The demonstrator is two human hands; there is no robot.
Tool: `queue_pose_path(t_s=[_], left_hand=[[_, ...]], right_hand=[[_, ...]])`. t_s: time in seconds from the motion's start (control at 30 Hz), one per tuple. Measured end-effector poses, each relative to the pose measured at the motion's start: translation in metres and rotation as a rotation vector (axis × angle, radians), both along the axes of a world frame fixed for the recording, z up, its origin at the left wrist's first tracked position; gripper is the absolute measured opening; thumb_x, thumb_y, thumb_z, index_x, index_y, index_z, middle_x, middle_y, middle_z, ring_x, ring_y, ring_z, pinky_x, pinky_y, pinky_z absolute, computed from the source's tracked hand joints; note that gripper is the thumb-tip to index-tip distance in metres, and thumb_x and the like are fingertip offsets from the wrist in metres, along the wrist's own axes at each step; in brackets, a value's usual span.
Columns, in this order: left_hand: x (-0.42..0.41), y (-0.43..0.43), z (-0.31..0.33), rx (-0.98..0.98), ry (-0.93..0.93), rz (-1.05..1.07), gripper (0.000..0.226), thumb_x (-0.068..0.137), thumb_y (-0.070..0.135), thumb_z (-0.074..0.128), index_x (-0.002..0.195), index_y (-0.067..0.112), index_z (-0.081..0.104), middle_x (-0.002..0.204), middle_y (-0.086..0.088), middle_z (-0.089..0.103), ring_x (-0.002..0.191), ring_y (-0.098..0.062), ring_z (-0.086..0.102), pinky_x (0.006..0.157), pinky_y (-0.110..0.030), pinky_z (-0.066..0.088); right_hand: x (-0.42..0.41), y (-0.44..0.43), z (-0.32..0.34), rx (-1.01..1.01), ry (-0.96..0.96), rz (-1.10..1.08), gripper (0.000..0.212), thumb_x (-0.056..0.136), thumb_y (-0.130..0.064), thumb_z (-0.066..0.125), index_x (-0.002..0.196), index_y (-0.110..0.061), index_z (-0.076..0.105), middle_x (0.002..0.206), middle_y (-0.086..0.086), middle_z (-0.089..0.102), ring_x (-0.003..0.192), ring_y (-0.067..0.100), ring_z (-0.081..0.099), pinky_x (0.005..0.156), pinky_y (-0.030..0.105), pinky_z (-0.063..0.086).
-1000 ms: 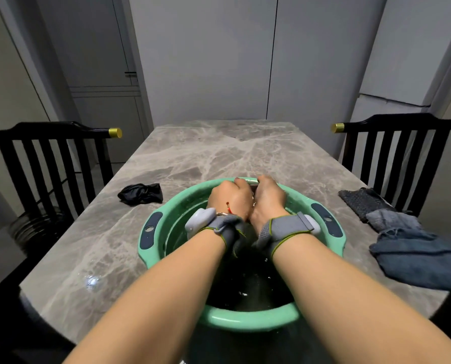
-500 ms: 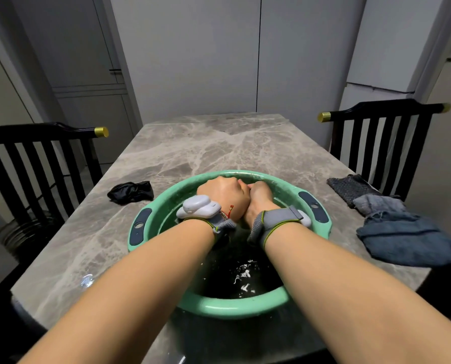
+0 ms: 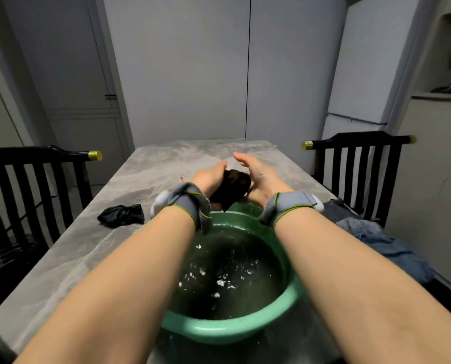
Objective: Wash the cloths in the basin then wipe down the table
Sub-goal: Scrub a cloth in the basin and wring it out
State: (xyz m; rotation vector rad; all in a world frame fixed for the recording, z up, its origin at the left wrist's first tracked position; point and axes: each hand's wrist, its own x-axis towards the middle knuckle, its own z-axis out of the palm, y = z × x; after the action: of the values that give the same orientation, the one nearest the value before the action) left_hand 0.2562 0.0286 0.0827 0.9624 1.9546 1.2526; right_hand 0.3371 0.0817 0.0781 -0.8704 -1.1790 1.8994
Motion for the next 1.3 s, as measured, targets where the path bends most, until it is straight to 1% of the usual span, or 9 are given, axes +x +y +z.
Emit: queue_pose_path(t_s=[0.27,0.4,0.57,0.67,0.77,0.93,1.13,1.2,1.3], left_hand=[[0.02,0.013,0.015,0.065,-0.469,-0.015,0.051,0.093,0.056,0.032,0.095,0.01,0.055,0.095,-0.013,0.061,0.075,-0.025,0.058,0.06,-0.035,0.048],[0.032,0.018,0.003,0.076,-0.765,-0.092,0.075,0.089,0.07,0.02,0.081,0.006,0.058,0.077,-0.012,0.06,0.07,-0.026,0.057,0.078,-0.038,0.045],[0.033,0.021,-0.018,0.254,-0.942,0.058,0.046,0.098,0.045,0.031,0.082,0.011,0.056,0.064,-0.011,0.064,0.07,-0.023,0.058,0.064,-0.029,0.047],[0.032,0.019,-0.025,0.307,-0.786,0.2,0.038,0.099,0.034,0.035,0.084,0.009,0.059,0.078,-0.014,0.061,0.066,-0.023,0.061,0.06,-0.027,0.048],[0.032,0.013,-0.025,0.273,-0.398,0.375,0.047,0.097,0.035,0.041,0.105,-0.005,0.066,0.106,-0.025,0.065,0.092,-0.031,0.065,0.078,-0.036,0.051],[0.037,-0.013,-0.03,0.234,0.412,0.394,0.043,0.093,0.029,0.045,0.059,0.003,0.053,0.082,-0.026,0.063,0.077,-0.038,0.055,0.061,-0.033,0.036],[0.031,-0.021,-0.048,0.038,0.876,0.204,0.034,0.095,0.033,0.041,0.096,0.011,0.068,0.105,-0.017,0.068,0.102,-0.037,0.06,0.076,-0.034,0.046],[0.029,-0.024,-0.052,-0.007,0.952,0.144,0.033,0.095,0.033,0.042,0.098,0.012,0.067,0.105,-0.017,0.068,0.103,-0.038,0.06,0.077,-0.034,0.046],[0.024,-0.026,-0.058,-0.037,1.041,0.074,0.033,0.094,0.033,0.042,0.097,0.012,0.067,0.104,-0.016,0.068,0.101,-0.038,0.06,0.075,-0.034,0.045]], right_hand=[[0.031,0.002,-0.006,0.294,0.003,-0.19,0.013,0.086,-0.011,0.064,0.074,-0.013,0.06,0.069,0.008,0.06,0.061,0.021,0.057,0.056,0.026,0.047],[0.03,-0.002,-0.006,0.575,-0.106,-0.33,0.025,0.079,-0.015,0.072,0.057,-0.017,0.06,0.06,0.002,0.058,0.061,0.015,0.053,0.063,0.028,0.044],[0.025,-0.014,-0.013,0.68,-0.053,-0.283,0.024,0.077,-0.02,0.076,0.057,-0.009,0.066,0.062,0.012,0.064,0.064,0.015,0.056,0.065,0.031,0.045],[0.01,-0.022,-0.018,0.524,-0.035,-0.369,0.039,0.067,-0.038,0.075,0.052,-0.005,0.061,0.07,0.032,0.064,0.062,0.018,0.052,0.062,0.042,0.05],[-0.003,-0.026,-0.019,0.077,0.147,-0.475,0.04,0.077,-0.03,0.067,0.049,-0.006,0.051,0.052,0.019,0.058,0.047,0.019,0.052,0.053,0.037,0.048],[-0.012,-0.02,-0.04,-0.409,0.334,-0.406,0.035,0.092,-0.012,0.042,0.057,-0.012,0.036,0.039,0.003,0.044,0.034,0.018,0.043,0.042,0.019,0.037],[-0.031,-0.011,-0.082,-0.469,0.154,-0.172,0.029,0.091,-0.016,0.033,0.063,-0.011,0.041,0.093,0.016,0.063,0.114,0.039,0.056,0.079,0.032,0.047],[-0.031,-0.01,-0.091,-0.504,0.115,-0.113,0.028,0.09,-0.018,0.034,0.063,-0.011,0.039,0.108,0.016,0.064,0.108,0.037,0.058,0.085,0.031,0.047],[-0.038,-0.007,-0.105,-0.49,0.017,-0.09,0.02,0.082,-0.021,0.039,0.064,-0.012,0.038,0.081,0.012,0.052,0.086,0.029,0.054,0.069,0.027,0.041]])
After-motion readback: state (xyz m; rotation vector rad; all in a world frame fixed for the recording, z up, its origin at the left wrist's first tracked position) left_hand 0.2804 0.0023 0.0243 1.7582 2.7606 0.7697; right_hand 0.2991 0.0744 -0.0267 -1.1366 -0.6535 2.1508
